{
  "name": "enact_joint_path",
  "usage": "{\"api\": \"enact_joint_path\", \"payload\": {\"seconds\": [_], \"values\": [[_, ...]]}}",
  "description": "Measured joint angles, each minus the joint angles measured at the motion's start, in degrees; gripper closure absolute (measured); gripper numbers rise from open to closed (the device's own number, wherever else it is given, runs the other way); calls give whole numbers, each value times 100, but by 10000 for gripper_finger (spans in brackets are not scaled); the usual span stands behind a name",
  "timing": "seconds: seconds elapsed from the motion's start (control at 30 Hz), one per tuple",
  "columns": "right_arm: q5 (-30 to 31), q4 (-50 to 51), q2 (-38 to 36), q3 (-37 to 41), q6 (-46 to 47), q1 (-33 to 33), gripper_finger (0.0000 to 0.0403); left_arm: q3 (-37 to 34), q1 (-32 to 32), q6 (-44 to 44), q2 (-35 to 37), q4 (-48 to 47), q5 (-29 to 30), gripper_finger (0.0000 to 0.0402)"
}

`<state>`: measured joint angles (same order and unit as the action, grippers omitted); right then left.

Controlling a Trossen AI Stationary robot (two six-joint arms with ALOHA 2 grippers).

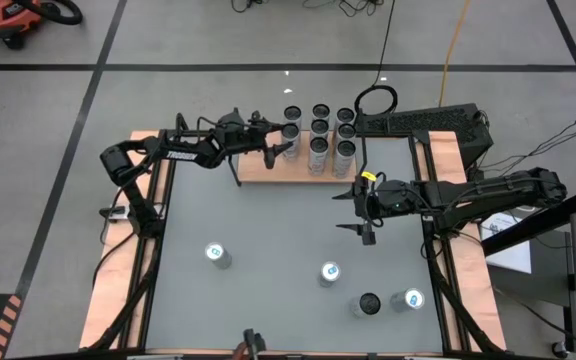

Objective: Place canned beverage on shelf
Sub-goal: Put the top white blue soda can on the shelf aligned with the white blue soda can

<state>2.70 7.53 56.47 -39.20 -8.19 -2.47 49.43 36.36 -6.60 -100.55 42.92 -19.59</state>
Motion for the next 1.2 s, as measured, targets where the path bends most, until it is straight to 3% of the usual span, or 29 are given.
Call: {"api": "enact_joint_path", "payload": {"seconds": [0.67,0.93,1.2], "values": [[-2,96,0,0,69,0,108,16,5,8,28,-530,47,94],[-4,131,0,0,107,-21,108,-5,16,-178,301,-1276,237,136],[-4,129,0,0,144,-25,108,-7,20,-285,308,-1286,337,176]]}}
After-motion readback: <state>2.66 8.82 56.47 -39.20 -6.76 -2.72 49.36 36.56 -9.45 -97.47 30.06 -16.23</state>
